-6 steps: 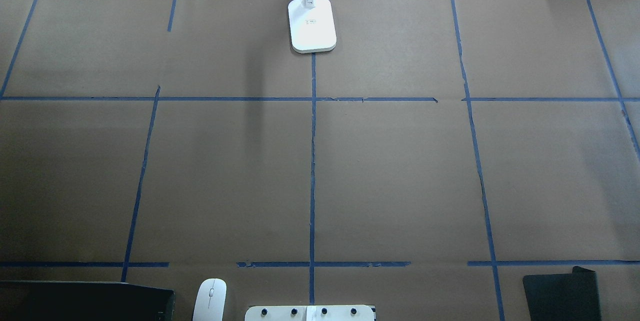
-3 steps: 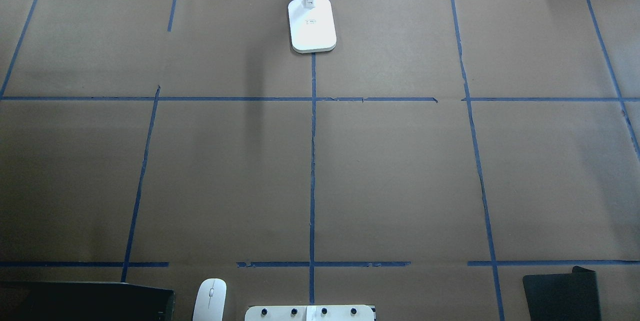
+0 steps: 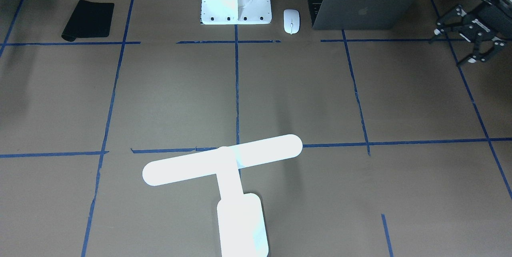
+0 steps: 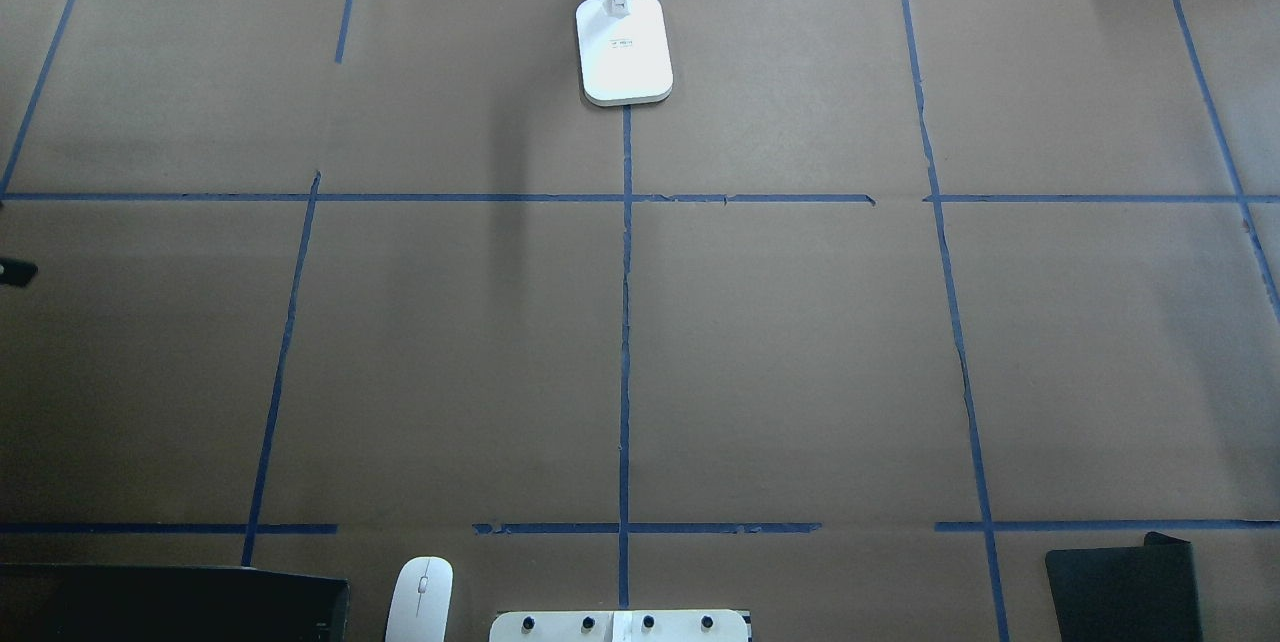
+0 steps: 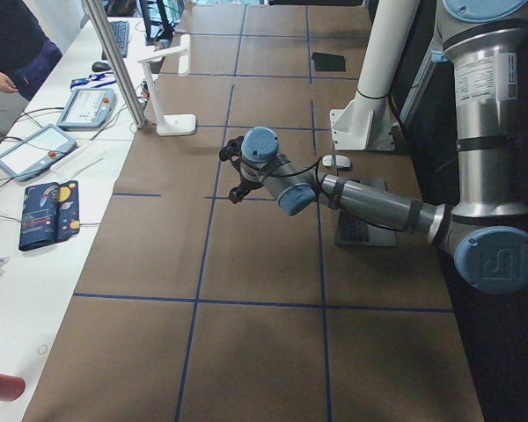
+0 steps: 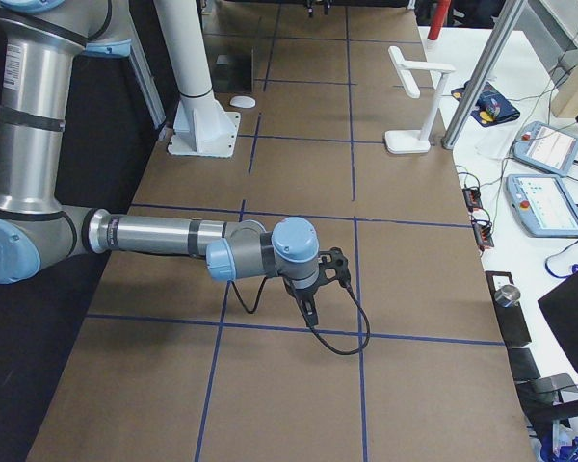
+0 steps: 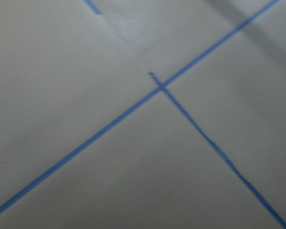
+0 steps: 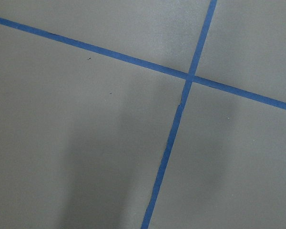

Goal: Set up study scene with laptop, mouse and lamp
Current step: 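Reach the left gripper to the grey laptop near the robot and grasp it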

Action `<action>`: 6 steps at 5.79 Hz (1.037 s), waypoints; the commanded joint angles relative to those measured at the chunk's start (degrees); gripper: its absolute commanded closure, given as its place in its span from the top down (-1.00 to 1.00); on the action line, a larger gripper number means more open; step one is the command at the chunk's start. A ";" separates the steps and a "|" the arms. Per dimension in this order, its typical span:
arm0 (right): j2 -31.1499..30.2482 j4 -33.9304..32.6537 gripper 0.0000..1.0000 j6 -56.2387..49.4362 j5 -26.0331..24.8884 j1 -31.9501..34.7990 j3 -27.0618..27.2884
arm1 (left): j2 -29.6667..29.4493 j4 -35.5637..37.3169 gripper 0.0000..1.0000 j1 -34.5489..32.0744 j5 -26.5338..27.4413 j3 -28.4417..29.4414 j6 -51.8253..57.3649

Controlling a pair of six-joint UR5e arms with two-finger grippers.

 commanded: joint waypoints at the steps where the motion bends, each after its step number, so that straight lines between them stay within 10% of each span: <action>1: -0.03 0.02 1.00 0.03 -0.01 0.00 0.00 | 6.00 -1.18 0.99 9.52 0.16 -10.61 -0.10; 6: -0.03 0.02 1.00 0.12 0.08 0.00 0.09 | 14.73 -1.01 0.96 22.47 0.33 -16.20 14.05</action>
